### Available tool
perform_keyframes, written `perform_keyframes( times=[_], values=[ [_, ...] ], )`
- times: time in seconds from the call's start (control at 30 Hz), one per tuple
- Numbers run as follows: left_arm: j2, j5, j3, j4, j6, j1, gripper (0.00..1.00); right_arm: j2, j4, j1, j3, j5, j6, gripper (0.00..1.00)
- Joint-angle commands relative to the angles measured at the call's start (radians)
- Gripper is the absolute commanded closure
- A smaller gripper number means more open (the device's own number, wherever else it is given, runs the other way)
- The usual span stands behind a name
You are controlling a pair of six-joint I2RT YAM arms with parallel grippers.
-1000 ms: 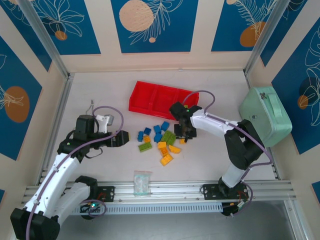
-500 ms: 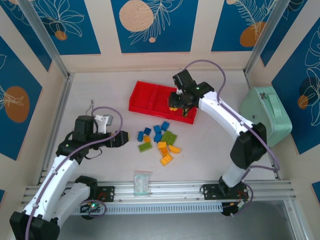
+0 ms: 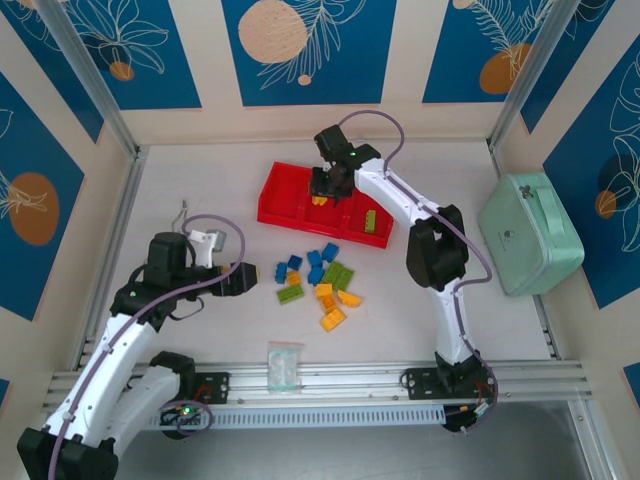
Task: Sort the legos into containers by color
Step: Place the lego in the container.
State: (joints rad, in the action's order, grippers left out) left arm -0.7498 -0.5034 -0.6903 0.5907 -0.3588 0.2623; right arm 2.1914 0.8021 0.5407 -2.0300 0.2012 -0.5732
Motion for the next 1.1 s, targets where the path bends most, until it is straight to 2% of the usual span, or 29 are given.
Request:
perform_keyframes(
  times=[0.0, 0.27, 0.5, 0.67, 0.83, 1.07],
  values=[
    [0.012, -0.005, 0.007, -0.003, 0.015, 0.017, 0.01, 0.048, 0.041, -0.001, -0.048, -0.021, -0.038, 0.73],
    [0.011, -0.008, 0.006, -0.005, 0.014, 0.018, 0.01, 0.088, 0.043, 0.004, -0.042, -0.016, -0.065, 0.66],
    [0.013, -0.006, 0.006, -0.003, 0.014, 0.020, 0.01, 0.053, 0.086, 0.019, -0.081, -0.016, -0.049, 0.38],
    [0.015, -0.002, 0.006, -0.002, 0.013, 0.021, 0.01, -0.017, 0.135, 0.042, -0.077, 0.004, -0.046, 0.32],
    [0.015, 0.001, 0.006, -0.002, 0.014, 0.026, 0.01, -0.186, 0.124, 0.068, 0.094, 0.067, -0.109, 0.25],
    [0.015, -0.004, 0.008, -0.005, 0.014, 0.028, 0.01, -0.470, 0.017, 0.091, 0.519, 0.120, -0.248, 0.29]
  ],
)
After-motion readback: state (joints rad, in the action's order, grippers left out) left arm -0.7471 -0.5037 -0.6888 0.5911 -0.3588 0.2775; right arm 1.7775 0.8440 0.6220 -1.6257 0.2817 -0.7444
